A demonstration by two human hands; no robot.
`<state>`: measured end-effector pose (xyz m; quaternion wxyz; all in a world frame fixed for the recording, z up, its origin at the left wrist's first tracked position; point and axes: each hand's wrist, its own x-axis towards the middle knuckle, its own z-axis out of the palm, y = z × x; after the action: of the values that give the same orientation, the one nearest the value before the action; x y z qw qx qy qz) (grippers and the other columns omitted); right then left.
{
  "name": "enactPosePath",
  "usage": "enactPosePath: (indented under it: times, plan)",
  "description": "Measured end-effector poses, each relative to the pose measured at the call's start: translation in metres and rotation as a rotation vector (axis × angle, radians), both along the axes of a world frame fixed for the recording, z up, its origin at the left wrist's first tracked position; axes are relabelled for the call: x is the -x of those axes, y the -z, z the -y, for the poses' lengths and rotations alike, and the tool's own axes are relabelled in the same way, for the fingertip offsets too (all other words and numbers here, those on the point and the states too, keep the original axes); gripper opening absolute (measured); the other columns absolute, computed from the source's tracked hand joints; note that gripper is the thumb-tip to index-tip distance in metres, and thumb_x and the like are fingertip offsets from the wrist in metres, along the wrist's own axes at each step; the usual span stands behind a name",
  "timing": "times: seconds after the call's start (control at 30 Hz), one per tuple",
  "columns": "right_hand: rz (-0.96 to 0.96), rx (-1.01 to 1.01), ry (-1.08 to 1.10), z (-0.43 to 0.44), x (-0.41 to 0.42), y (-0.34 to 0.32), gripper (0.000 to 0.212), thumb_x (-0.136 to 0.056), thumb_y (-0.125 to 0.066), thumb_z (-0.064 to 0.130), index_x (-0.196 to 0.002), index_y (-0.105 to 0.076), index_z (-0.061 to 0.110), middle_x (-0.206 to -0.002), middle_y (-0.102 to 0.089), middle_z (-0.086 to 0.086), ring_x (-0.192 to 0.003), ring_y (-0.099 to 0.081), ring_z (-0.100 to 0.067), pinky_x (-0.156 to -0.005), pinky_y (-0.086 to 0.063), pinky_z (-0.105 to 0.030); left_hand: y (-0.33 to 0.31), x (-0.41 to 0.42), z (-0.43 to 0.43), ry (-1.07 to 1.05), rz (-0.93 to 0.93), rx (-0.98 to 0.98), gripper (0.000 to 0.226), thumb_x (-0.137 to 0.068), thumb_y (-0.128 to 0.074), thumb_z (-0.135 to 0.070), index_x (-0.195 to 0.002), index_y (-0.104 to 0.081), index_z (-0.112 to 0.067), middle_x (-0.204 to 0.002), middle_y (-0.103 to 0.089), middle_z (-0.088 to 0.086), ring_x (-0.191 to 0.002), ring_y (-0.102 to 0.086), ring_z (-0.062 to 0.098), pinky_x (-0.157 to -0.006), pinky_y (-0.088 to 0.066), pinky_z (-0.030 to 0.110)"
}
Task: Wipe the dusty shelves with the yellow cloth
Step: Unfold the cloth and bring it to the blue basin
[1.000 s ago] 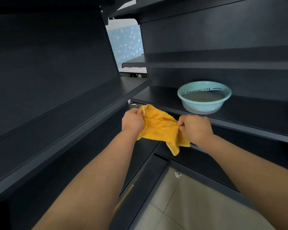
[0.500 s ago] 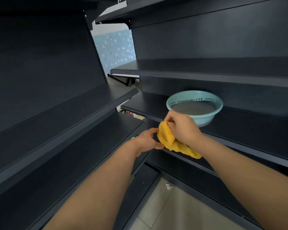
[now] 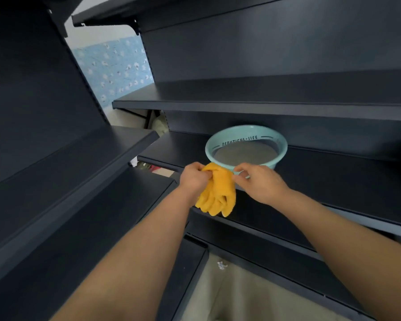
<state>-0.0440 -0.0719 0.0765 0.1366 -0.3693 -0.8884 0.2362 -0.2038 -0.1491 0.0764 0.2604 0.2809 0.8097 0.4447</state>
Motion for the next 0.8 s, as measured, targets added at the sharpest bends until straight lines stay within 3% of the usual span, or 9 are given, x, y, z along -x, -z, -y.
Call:
enactPosePath:
  times: [0.07,0.13,0.3,0.4,0.6,0.7,0.8]
  plan:
    - [0.035,0.007,0.010,-0.012,0.009,-0.001,0.049,-0.091,-0.052,0.054,-0.133,-0.050,0.028,-0.123,-0.064,0.005,-0.112,-0.061,-0.020,-0.089,-0.050,-0.039,-0.005,0.010,-0.021,0.042,0.148,-0.046,0.008,-0.093,-0.057,-0.018,-0.085,-0.057,-0.018,-0.100,-0.067,0.013,-0.093,-0.065,0.029,-0.079,-0.057,0.045]
    - [0.045,-0.025,0.057,-0.026,0.020,-0.002,0.046,-0.090,-0.054,0.052,-0.130,-0.051,0.030,-0.118,-0.066,0.006,-0.107,-0.062,-0.019,-0.084,-0.052,-0.038,-0.009,0.022,-0.042,0.111,0.239,-0.059,0.005,-0.096,-0.056,-0.018,-0.091,-0.057,-0.016,-0.104,-0.067,0.014,-0.094,-0.065,0.028,-0.073,-0.057,0.041]
    - [0.033,-0.154,0.254,-0.069,0.050,-0.007,0.025,-0.094,-0.052,0.034,-0.117,-0.062,0.032,-0.105,-0.071,0.005,-0.101,-0.063,-0.020,-0.074,-0.044,-0.030,-0.020,0.057,-0.098,0.227,0.152,-0.064,0.007,-0.094,-0.060,-0.019,-0.088,-0.060,-0.015,-0.106,-0.069,0.014,-0.099,-0.066,0.029,-0.086,-0.056,0.045]
    - [-0.019,-0.196,0.341,-0.095,0.069,-0.006,0.030,-0.094,-0.051,0.030,-0.121,-0.061,0.032,-0.104,-0.072,0.002,-0.105,-0.062,-0.024,-0.082,-0.046,-0.035,-0.021,0.074,-0.131,0.229,0.144,-0.154,0.005,-0.093,-0.060,-0.018,-0.089,-0.062,-0.017,-0.102,-0.070,0.013,-0.096,-0.067,0.029,-0.084,-0.057,0.044]
    - [0.025,-0.088,0.408,-0.119,0.090,0.004,0.037,-0.095,-0.049,0.025,-0.131,-0.056,0.025,-0.117,-0.067,-0.005,-0.111,-0.060,-0.028,-0.084,-0.047,-0.036,-0.002,0.099,-0.187,0.200,0.155,-0.282,0.015,-0.095,-0.053,-0.010,-0.092,-0.064,-0.020,-0.100,-0.068,0.007,-0.099,-0.065,0.025,-0.090,-0.054,0.040]
    - [0.164,-0.046,0.451,-0.124,0.087,0.016,0.035,-0.095,-0.046,0.019,-0.127,-0.059,0.025,-0.120,-0.065,-0.006,-0.111,-0.060,-0.029,-0.085,-0.047,-0.035,0.020,0.108,-0.203,0.320,0.053,-0.120,0.019,-0.091,-0.059,-0.011,-0.104,-0.069,-0.020,-0.102,-0.066,0.002,-0.099,-0.064,0.020,-0.087,-0.052,0.030]
    - [0.242,0.007,0.477,-0.127,0.084,0.025,0.034,-0.094,-0.046,0.021,-0.123,-0.062,0.032,-0.118,-0.066,-0.002,-0.105,-0.063,-0.026,-0.088,-0.051,-0.037,0.043,0.115,-0.209,0.524,-0.220,0.201,0.026,-0.087,-0.065,-0.018,-0.112,-0.071,-0.020,-0.107,-0.069,0.000,-0.097,-0.064,0.017,-0.087,-0.051,0.027]
